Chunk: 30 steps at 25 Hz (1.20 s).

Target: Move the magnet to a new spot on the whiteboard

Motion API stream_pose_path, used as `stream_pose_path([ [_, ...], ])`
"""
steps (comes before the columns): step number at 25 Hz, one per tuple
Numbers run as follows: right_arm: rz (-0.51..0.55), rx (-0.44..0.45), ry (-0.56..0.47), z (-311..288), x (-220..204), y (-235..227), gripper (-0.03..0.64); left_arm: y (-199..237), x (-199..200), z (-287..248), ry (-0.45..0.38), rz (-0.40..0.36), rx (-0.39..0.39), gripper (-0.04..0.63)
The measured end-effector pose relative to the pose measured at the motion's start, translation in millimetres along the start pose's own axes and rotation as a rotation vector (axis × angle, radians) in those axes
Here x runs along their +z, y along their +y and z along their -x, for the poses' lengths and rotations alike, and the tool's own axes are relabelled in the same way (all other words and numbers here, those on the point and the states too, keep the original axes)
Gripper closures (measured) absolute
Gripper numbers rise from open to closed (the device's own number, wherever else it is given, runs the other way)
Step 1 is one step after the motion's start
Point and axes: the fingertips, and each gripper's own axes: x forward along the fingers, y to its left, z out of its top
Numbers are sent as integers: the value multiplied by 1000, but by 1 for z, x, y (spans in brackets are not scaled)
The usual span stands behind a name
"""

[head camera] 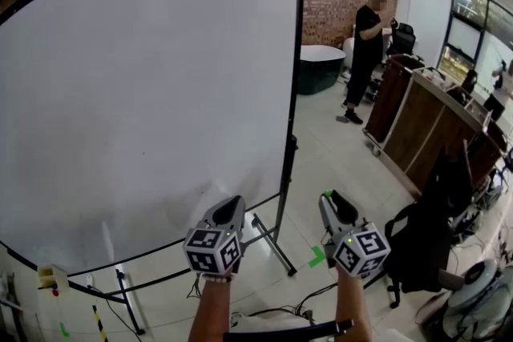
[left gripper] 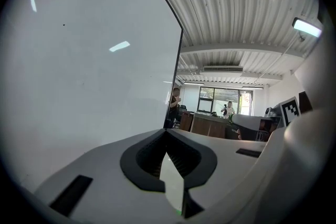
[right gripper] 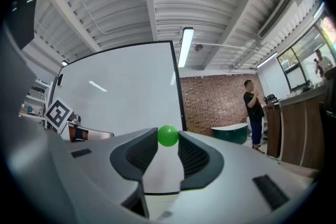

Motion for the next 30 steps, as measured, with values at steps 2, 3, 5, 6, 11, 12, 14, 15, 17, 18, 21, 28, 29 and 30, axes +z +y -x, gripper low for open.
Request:
stream_pose_path([
  [2, -3, 6, -2, 0, 1, 2, 486, 0, 0, 1, 0, 0, 1, 598],
  [3, -5, 10, -3, 0, 2, 2, 486, -1, 0, 2, 0, -1, 1, 598],
  [5, -7, 15, -5, 0, 3, 4, 486, -2, 2, 3, -4, -2, 0, 598],
  [6, -8, 17, -5, 0, 3, 4, 486, -2, 2, 3, -6, -1, 0, 598],
  [11, -11, 27, -4, -1, 4, 6, 486, -2, 3, 2, -9, -2, -2, 598],
  [12, -15, 30, -6, -2, 5, 7, 486, -2, 2, 1, -8, -5, -4, 598],
  [14, -20, 35, -12, -2, 5, 7, 486, -2, 1, 0, -4, -1, -9, 598],
  [15, -20, 36, -13, -3, 5, 7, 488, -2, 1, 0, -4, 5, -10, 598],
  [17, -20, 38, -12, -4, 6, 7, 486, -2, 1, 0, -6, 12, -9, 598],
  [18, -20, 37, -12, -4, 5, 7, 486, -1, 1, 0, -7, 11, -7, 598],
  [21, -16, 37, -13, -7, 4, 5, 486, 1, 2, 0, -8, 8, -2, 598],
  [28, 55, 52, -56, -22, 37, 2, 486, 5, 10, -1, -18, 2, 2, 598],
  [29, 72, 58, -70, -26, 47, 2, 488, 6, 12, -1, -19, 1, 4, 598],
  [30, 90, 64, -85, -29, 58, 2, 488, 7, 13, -1, -21, -1, 6, 598],
])
